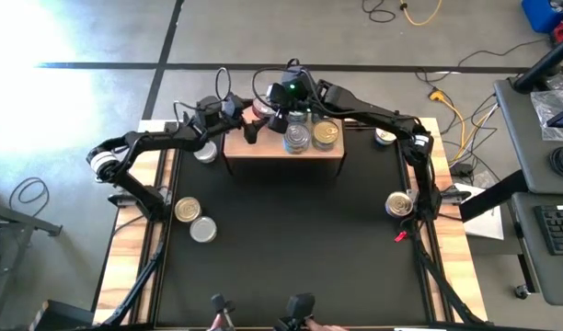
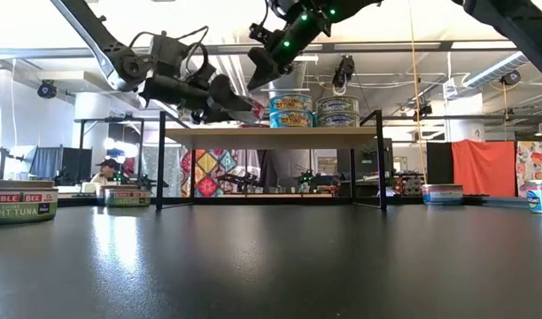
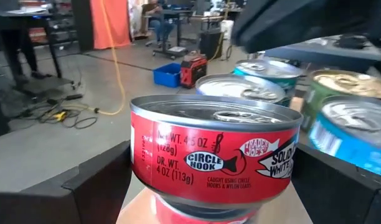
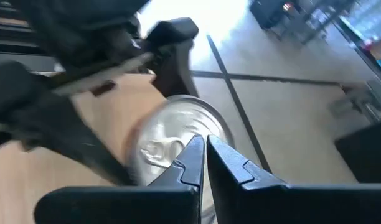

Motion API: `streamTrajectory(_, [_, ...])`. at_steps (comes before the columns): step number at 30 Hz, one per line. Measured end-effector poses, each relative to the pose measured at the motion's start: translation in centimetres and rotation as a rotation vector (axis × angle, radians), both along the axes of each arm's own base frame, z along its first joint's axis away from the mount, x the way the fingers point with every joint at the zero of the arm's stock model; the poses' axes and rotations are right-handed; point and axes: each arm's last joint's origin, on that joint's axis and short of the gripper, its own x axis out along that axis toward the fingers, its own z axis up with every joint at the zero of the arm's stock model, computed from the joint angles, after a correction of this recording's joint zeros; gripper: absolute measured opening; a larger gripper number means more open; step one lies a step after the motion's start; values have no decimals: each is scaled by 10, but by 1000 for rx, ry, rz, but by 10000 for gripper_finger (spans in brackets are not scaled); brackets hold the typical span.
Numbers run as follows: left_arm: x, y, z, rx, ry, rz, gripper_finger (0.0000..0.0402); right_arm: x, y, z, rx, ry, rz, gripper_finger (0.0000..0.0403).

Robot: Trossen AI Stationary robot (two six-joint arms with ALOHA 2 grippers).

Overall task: Stack canned seafood by type on shelf
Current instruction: Stack the red tuna can on the top of the red tuna can on the shelf

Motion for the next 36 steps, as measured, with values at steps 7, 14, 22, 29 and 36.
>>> streamTrajectory(7, [5,-1,-6,-16,27,55,373,1,-1,2,-26,-21,28,12])
streamTrajectory(14, [6,-2,-5,-13,18,46,373,9,-10,-14,29,-40,60,12])
streamTrajectory(22, [9,-1,0,0,3,47,373,10,-17,-21,53,-45,39,12])
streamTrajectory(29, [12,-5,0,-11,0,29,373,9,-18,-22,68,-41,29,12])
streamTrajectory(36, [12,-5,-3,-8,34,74,373,9,-17,-22,73,-37,29,12])
